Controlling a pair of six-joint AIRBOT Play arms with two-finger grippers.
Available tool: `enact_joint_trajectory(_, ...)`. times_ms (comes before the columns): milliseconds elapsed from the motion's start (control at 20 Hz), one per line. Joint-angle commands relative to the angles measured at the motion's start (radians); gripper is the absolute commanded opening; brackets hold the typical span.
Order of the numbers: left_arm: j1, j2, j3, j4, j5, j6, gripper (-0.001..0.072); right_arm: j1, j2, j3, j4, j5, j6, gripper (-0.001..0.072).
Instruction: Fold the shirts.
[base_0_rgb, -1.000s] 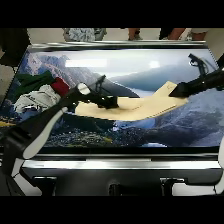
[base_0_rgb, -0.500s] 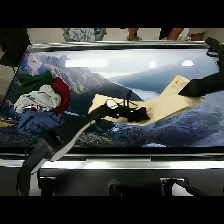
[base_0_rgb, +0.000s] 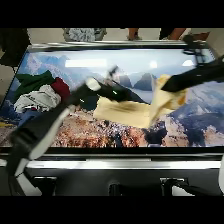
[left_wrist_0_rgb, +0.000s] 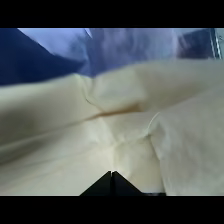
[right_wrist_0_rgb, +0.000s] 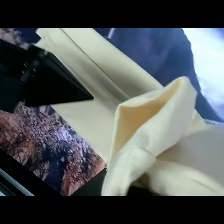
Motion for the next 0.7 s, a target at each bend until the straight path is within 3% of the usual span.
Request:
enact_joint_trajectory(0, 0.173, 0.185, 0.003, 0.265, -0.124, -0.022, 0.0028, 0.17, -0.119, 0.001, 0.126, -0.164, 0.0, 0.0038)
enact_joint_trajectory(200, 0.346, 0.34, 0.003, 0.269, -0.149, -0.023, 0.0029, 0.327, -0.307, 0.001, 0.253, -0.336, 0.011, 0.0039)
enact_joint_trajectory(350, 0.391, 0.413, 0.003, 0.269, -0.161, -0.022, 0.003, 0.391, -0.443, 0.001, 0.323, -0.395, 0.046, 0.0046)
enact_joint_trajectory(400, 0.391, 0.426, 0.003, 0.27, -0.164, -0.018, 0.003, 0.403, -0.482, 0.001, 0.373, -0.398, 0.044, 0.0144)
enact_joint_trajectory(500, 0.383, 0.436, 0.003, 0.27, -0.174, -0.016, 0.003, 0.401, -0.52, 0.001, 0.45, -0.377, -0.014, 0.0628)
enact_joint_trajectory(550, 0.381, 0.435, 0.002, 0.27, -0.183, -0.009, 0.0029, 0.383, -0.513, 0.001, 0.428, -0.352, -0.04, 0.0673)
enact_joint_trajectory(650, 0.381, 0.433, -0.005, 0.271, -0.194, -0.006, 0.003, 0.315, -0.478, 0.001, 0.325, -0.284, -0.032, 0.0672)
